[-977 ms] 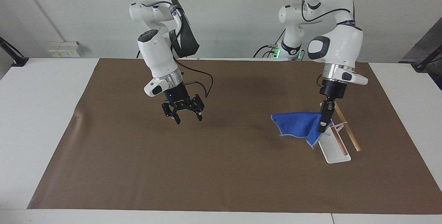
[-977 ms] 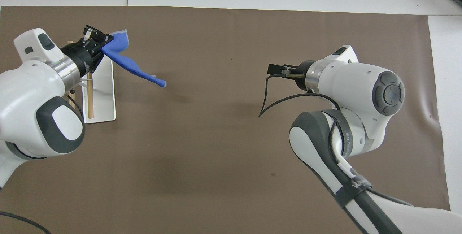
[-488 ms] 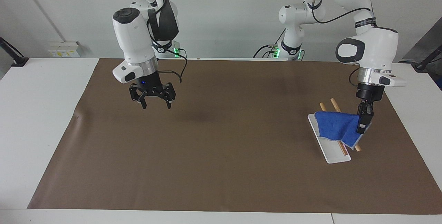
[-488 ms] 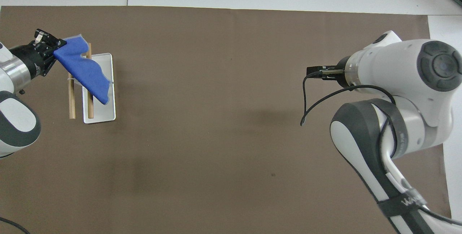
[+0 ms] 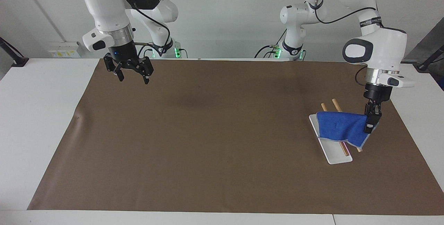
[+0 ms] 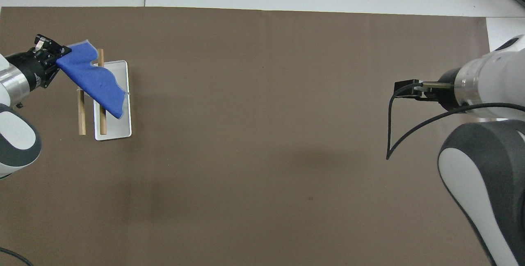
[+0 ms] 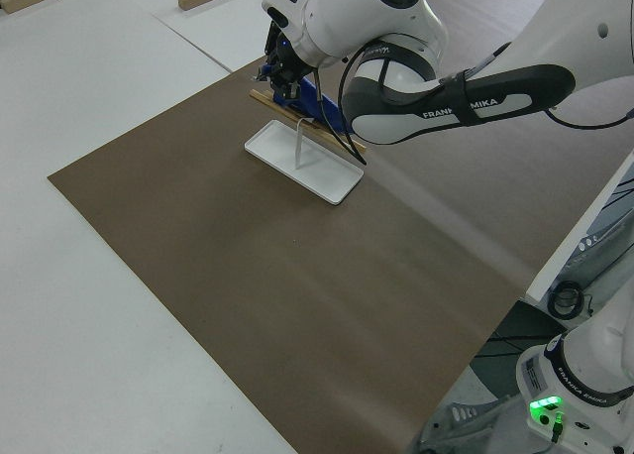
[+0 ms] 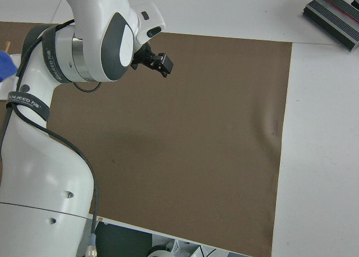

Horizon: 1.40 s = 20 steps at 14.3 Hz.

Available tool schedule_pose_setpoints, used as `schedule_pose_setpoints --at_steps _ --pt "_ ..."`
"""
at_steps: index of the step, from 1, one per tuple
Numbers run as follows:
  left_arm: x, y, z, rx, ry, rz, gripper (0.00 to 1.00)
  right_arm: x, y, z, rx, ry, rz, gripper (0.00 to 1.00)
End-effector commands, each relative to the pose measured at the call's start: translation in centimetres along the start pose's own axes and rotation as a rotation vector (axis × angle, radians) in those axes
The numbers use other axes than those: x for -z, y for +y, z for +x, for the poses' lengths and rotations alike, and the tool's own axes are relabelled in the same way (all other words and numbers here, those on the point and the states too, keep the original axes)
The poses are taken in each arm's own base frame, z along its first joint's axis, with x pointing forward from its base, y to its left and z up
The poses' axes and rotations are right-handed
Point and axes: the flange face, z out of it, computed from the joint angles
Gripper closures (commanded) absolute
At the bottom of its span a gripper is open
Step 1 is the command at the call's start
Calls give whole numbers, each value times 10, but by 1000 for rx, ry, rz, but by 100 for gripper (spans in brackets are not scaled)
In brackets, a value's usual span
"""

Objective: Right arm passes towel to left arm to hang
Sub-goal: 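Drape the towel over the wooden sticks with the left gripper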

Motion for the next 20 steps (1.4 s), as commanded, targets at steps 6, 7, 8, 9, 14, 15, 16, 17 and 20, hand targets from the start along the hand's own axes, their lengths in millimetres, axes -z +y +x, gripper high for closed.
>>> schedule_pose_setpoints --at_steps 6,7,8,9,14,15,16,17,20 --pt "11 -60 22 69 -45 103 100 47 56 -8 -95 -54 -23 0" --pt "10 -63 18 68 -51 109 100 46 59 -8 -92 -65 -14 0" --pt "10 -69 14 69 -58 118 100 42 57 -3 -85 -75 -20 0" --pt "9 -73 8 68 -65 124 100 38 54 -1 -79 -80 -19 0" --pt "-1 -89 -14 54 -94 156 100 31 45 -8 -21 -96 -14 0" --pt "-3 -91 -17 53 -97 160 100 29 44 -10 -18 -107 -11 0" --pt "-4 -92 -17 56 -97 162 100 31 46 -13 -22 -113 -12 0" --pt "-5 -94 -18 57 -98 165 100 33 47 -16 -18 -124 -16 0" --pt "-9 -104 -26 42 -60 153 100 34 50 -10 33 -111 -16 0"
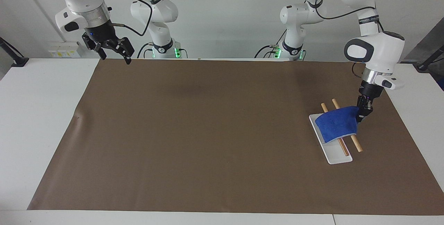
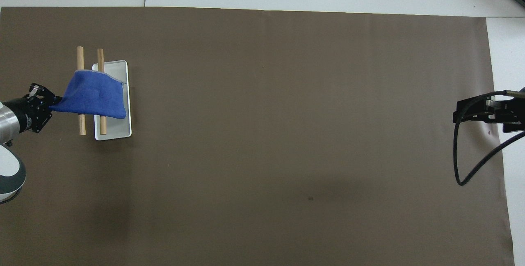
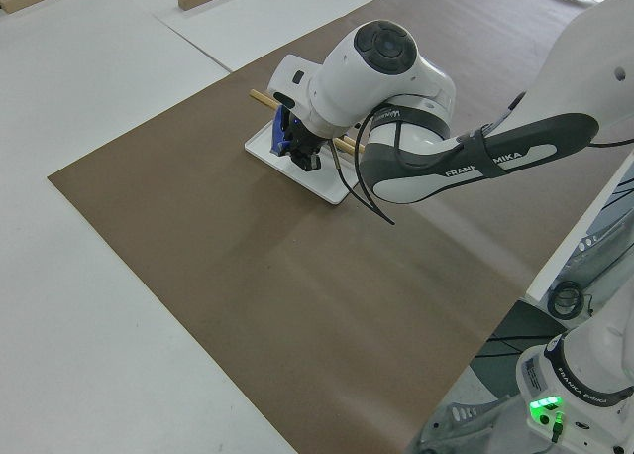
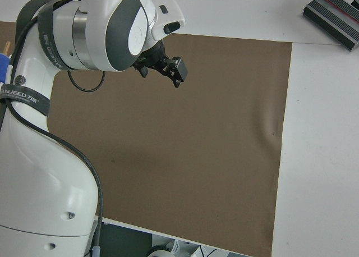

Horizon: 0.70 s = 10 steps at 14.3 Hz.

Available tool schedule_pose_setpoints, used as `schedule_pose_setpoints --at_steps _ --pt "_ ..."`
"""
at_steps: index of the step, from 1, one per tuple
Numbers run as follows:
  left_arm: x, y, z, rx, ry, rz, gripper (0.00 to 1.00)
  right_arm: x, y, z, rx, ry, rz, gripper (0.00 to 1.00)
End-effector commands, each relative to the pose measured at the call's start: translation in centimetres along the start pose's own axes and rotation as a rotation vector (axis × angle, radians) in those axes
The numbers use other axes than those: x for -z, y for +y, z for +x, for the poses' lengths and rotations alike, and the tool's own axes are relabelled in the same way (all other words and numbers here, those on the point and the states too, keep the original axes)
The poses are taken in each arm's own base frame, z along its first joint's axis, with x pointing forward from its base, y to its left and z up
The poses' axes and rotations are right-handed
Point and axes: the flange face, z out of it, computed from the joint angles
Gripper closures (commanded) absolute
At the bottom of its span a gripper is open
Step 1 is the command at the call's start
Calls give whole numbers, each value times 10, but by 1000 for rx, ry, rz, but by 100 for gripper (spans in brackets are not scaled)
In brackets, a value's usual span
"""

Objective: Right arm passes towel to left arm to hang
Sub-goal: 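Drape the towel over the wooden sticks with the left gripper, then open the left gripper to release the towel on the sticks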

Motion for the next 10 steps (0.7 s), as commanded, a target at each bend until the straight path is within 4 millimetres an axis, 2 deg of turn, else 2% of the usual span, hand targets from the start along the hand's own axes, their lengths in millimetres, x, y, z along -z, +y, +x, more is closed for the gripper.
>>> schedule_pose_setpoints --at_steps 1,2,3,4,5,8,10 --pt "1 -10 -11 -23 32 -17 99 0 15 -1 41 -3 15 0" --pt "1 -11 -10 -15 33 -17 58 -1 23 1 35 -6 13 0" --pt "1 -10 -10 -5 34 -19 41 -2 20 3 48 0 0 0" --pt "1 -9 -8 -1 35 -20 9 -2 23 8 39 1 14 0" --pt "1 -9 -6 3 38 -21 0 -2 23 9 39 10 20 0" --pt "10 4 7 2 57 -47 0 -7 21 4 43 5 19 0" --pt "15 25 22 8 54 -63 0 -8 20 3 48 4 6 0"
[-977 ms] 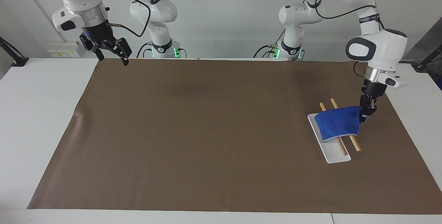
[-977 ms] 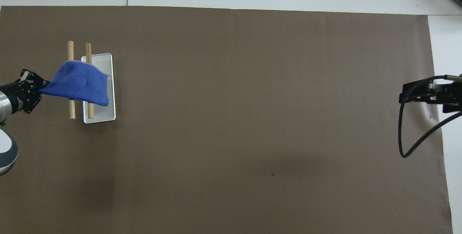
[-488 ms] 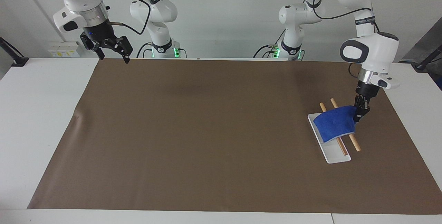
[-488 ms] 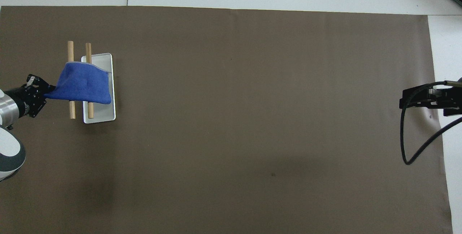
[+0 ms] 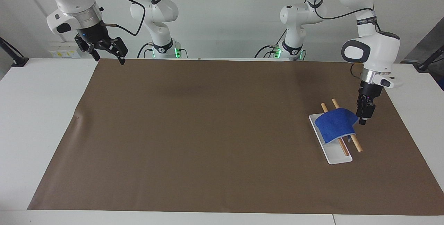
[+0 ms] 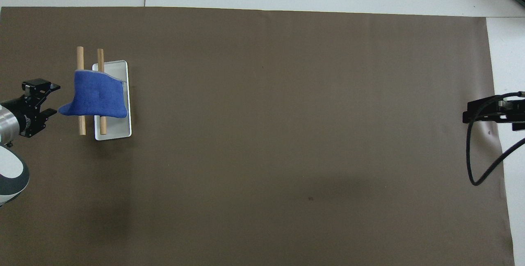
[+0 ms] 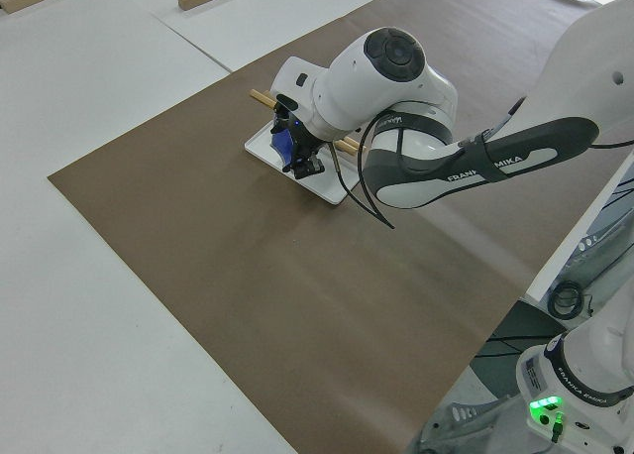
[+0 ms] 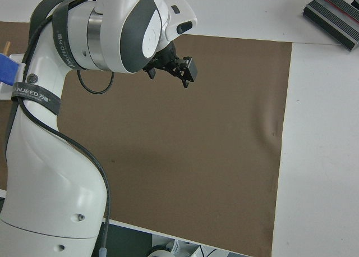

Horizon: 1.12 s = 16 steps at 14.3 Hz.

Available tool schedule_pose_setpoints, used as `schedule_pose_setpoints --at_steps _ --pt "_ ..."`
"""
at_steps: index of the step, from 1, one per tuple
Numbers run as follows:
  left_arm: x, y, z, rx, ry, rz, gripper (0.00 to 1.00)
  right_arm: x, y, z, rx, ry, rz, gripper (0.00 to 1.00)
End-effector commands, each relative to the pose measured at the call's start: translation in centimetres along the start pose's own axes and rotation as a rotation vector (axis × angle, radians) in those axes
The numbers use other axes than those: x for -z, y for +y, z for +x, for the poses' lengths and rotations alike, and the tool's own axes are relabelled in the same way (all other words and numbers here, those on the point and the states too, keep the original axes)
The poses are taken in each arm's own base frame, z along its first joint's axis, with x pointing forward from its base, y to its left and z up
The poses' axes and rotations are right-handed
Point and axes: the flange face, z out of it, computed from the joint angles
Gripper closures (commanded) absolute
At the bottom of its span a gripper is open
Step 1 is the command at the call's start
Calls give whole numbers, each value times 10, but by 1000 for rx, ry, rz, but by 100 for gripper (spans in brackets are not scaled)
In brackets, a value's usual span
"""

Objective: Right arm passes towel to left arm to hang

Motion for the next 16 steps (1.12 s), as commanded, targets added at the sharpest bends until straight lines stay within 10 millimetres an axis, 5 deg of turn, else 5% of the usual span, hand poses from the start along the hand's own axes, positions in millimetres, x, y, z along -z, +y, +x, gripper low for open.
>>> schedule_pose_setpoints --at_steps 1,6,9,13,16 --pt "9 31 20 5 -34 -13 0 -3 -1 -4 22 10 -8 0" --pt "43 82 30 -44 -229 58 0 -13 7 -7 60 29 -40 0" --pt "72 101 19 -120 -312 118 0 -12 7 -5 51 40 -40 0" --pt "141 126 -39 -368 -353 269 0 -11 0 -9 33 17 -29 0" --pt "173 138 -73 -504 -416 355 0 -7 -7 -11 -6 11 9 0"
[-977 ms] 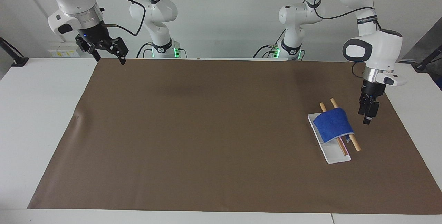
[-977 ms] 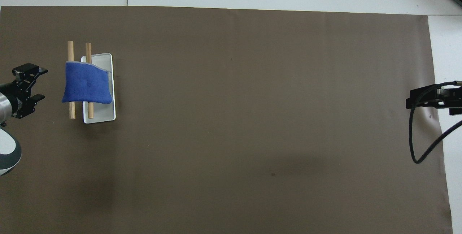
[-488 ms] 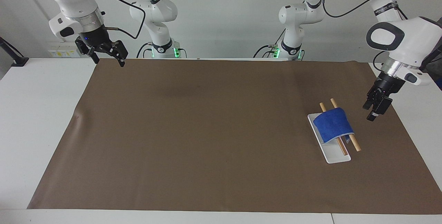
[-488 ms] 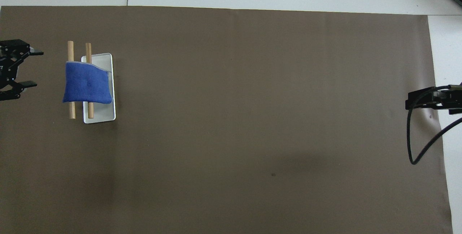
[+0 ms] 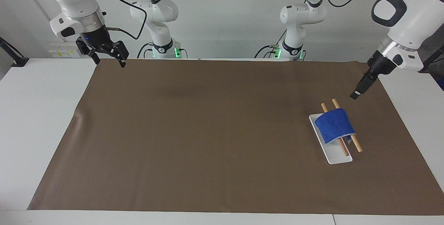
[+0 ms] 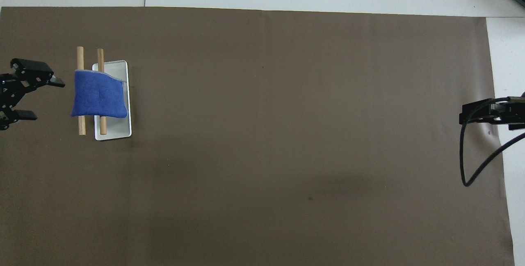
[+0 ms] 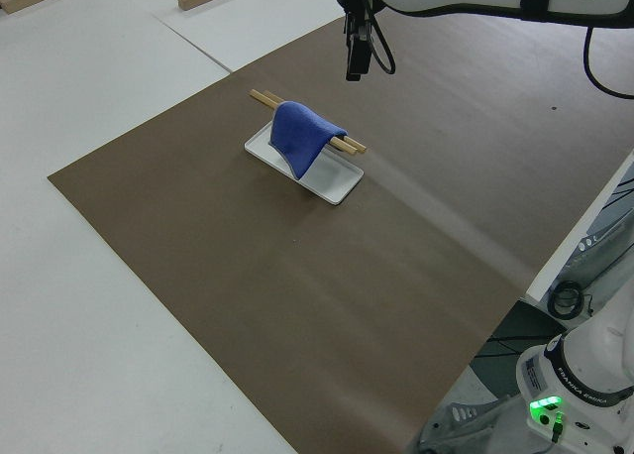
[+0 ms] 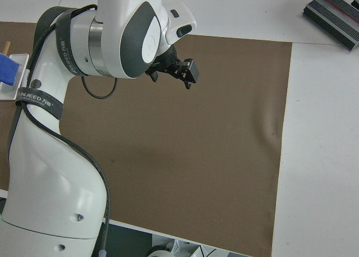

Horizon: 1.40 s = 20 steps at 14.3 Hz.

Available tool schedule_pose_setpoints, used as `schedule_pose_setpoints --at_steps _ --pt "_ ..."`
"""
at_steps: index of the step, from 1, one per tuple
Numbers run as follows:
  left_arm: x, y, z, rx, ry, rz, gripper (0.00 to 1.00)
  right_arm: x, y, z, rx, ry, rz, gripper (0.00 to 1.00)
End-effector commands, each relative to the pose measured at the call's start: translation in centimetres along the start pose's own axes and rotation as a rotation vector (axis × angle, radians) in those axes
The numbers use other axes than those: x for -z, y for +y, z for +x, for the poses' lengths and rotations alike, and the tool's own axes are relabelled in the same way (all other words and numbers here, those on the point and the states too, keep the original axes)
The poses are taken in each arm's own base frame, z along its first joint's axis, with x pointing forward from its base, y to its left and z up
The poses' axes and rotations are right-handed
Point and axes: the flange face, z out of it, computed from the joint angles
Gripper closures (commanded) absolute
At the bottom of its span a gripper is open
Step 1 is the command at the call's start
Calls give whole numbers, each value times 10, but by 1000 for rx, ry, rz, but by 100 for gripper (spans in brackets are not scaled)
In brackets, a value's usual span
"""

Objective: Right arm passes towel to left arm to hang

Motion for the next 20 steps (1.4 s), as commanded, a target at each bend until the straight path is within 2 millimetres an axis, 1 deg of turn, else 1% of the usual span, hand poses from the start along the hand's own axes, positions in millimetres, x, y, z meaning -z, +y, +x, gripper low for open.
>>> schedule_pose_setpoints --at_steps 1,3,6,7,8,9,11,13,15,18,20 --pt "24 5 -22 -113 -41 70 0 2 -5 -9 -25 -10 39 0" --pt "56 1 -30 -188 -17 99 0 3 -4 -9 -20 -6 41 0" --pt "91 -23 -35 -445 66 209 0 9 -2 -12 -22 5 43 0" --pt "105 -30 -37 -491 103 224 0 11 -1 -14 -22 9 44 0" --pt "112 -37 -33 -487 117 218 0 14 -1 -16 -22 14 44 0" --pt "112 -43 -30 -477 112 218 0 16 -2 -18 -18 19 45 0" --pt "118 -51 -34 -472 117 215 0 22 -1 -21 -21 31 47 0" --pt "122 -50 -37 -464 131 210 0 28 0 -25 -18 41 49 0" --pt "122 -49 -36 -474 143 205 0 30 3 -27 -16 43 49 0" --pt "112 -52 -40 -480 139 200 0 23 9 -29 -23 2 42 0" --pt "98 -56 -50 -506 116 211 0 22 8 -29 -11 -4 41 0"
